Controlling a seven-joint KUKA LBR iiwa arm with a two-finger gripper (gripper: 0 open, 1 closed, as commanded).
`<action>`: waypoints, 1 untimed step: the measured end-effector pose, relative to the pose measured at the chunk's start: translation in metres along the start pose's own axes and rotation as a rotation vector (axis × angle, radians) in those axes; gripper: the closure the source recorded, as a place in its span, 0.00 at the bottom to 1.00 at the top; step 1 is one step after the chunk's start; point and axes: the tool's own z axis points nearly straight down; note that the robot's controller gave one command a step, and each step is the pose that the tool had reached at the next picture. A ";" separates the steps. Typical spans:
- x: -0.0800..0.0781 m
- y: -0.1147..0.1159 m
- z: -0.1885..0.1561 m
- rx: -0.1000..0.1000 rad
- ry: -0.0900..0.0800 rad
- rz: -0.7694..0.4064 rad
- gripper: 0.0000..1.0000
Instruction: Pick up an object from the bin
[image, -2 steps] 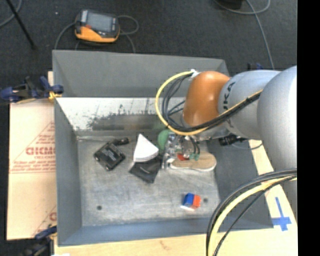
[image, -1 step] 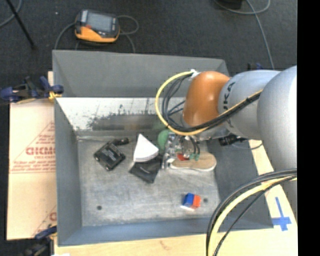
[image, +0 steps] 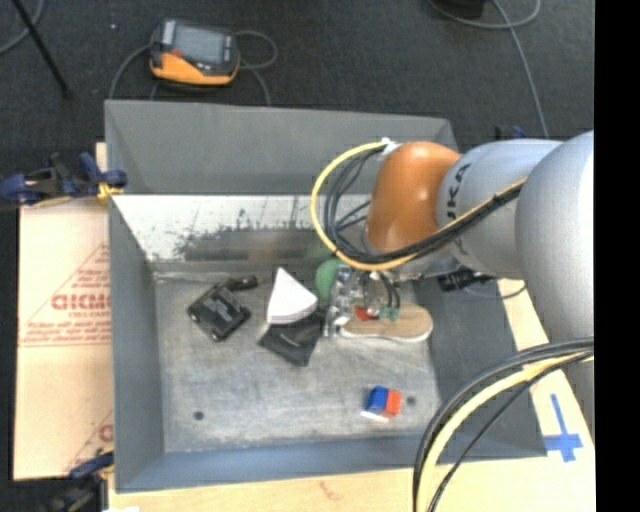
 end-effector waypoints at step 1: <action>0.002 0.001 -0.009 0.002 0.007 -0.002 1.00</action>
Offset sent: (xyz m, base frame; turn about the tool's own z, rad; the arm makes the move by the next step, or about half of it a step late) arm 0.0001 0.0002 0.0953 0.0000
